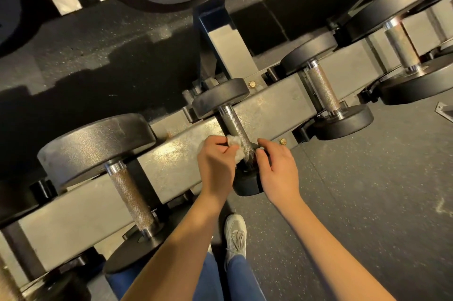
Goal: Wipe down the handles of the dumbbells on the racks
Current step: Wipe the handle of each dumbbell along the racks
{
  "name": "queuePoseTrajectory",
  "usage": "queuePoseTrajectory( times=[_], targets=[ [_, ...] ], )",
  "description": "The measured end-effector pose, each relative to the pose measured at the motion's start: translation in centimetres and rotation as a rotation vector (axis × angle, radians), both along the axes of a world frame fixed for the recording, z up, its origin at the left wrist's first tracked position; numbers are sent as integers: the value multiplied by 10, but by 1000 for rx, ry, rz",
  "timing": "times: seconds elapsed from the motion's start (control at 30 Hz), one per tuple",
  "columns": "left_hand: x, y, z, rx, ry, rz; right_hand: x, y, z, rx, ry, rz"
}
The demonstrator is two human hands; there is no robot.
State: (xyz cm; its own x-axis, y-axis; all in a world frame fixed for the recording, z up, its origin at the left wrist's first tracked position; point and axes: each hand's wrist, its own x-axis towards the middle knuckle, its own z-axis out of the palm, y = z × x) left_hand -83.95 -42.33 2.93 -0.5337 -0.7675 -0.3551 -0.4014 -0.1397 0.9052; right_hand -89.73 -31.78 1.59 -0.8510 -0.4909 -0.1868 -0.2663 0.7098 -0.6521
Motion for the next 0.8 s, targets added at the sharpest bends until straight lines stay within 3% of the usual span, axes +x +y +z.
queuePoseTrajectory(
  times=[0.27,0.53,0.67,0.8],
  targets=[
    [-8,-10,-7,-3,95,64,1,0,-2,-27,12,-19],
    [-30,-20,-4,-12,11,235,1,0,-3,-27,35,-19],
    [-19,-6,-4,-156,-76,63,1,0,-2,-32,49,-26],
    [-3,4,-8,-135,-140,-86,1,0,-3,-30,60,-34]
  ],
)
